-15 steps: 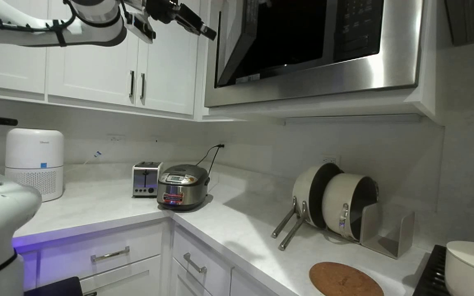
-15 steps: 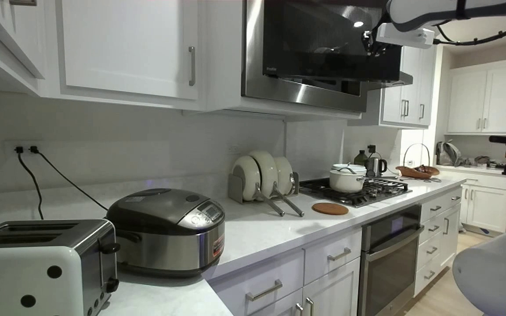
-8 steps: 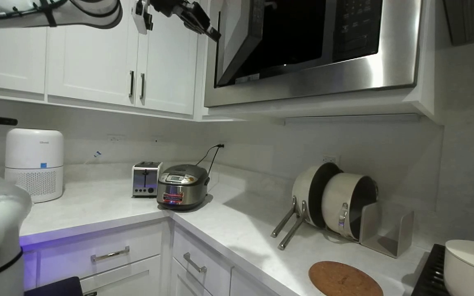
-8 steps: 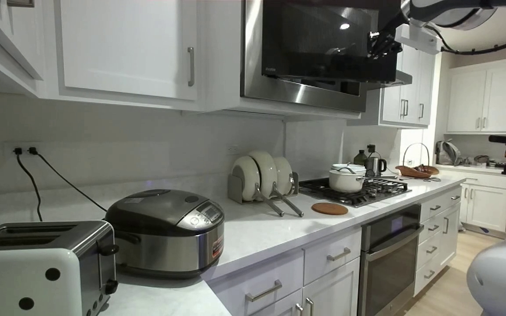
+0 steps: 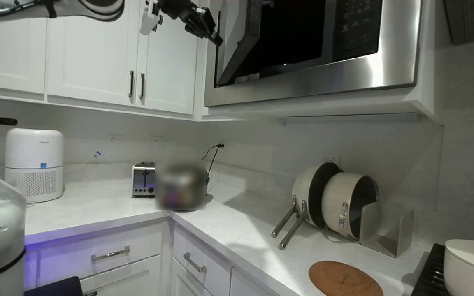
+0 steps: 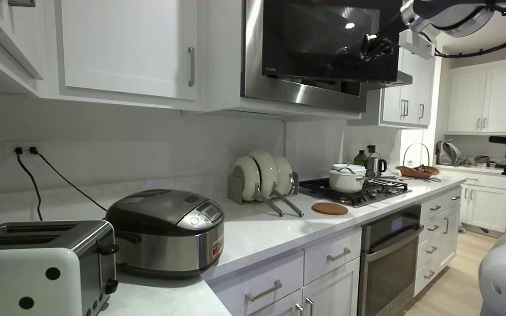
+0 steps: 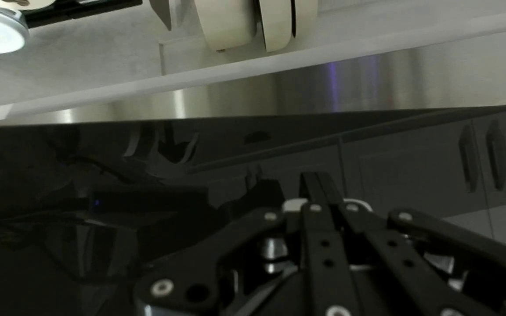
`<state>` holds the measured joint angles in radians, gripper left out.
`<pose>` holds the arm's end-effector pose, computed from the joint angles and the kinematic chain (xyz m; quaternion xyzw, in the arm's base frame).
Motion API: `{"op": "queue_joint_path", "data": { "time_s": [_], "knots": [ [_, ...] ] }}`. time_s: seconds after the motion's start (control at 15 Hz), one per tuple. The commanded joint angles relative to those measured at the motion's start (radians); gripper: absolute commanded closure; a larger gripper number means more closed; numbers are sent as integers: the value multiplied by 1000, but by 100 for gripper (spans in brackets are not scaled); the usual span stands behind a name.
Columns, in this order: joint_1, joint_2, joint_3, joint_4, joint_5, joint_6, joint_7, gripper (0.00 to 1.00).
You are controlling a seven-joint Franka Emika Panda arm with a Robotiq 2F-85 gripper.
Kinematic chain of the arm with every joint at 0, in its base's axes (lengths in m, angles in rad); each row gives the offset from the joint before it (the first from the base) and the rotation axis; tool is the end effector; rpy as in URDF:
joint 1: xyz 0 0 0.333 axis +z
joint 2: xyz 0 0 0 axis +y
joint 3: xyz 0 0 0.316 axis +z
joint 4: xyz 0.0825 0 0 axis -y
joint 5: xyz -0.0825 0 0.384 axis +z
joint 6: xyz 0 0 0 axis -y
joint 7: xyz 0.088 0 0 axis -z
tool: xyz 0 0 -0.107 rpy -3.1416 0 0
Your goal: Close the door of the microwave
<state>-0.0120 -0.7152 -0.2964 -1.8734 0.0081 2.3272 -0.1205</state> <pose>0.2848 -0.1784 0.8773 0.8311 -0.1022 0.5464 0.0130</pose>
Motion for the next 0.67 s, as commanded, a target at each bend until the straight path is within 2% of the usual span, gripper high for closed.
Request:
{"op": "queue_joint_path", "data": {
  "time_s": [0.0,0.6],
  "knots": [
    [28,68,-14,59,39,5,-68,100],
    [30,263,-54,204,83,39,-101,100]
  ]
}}
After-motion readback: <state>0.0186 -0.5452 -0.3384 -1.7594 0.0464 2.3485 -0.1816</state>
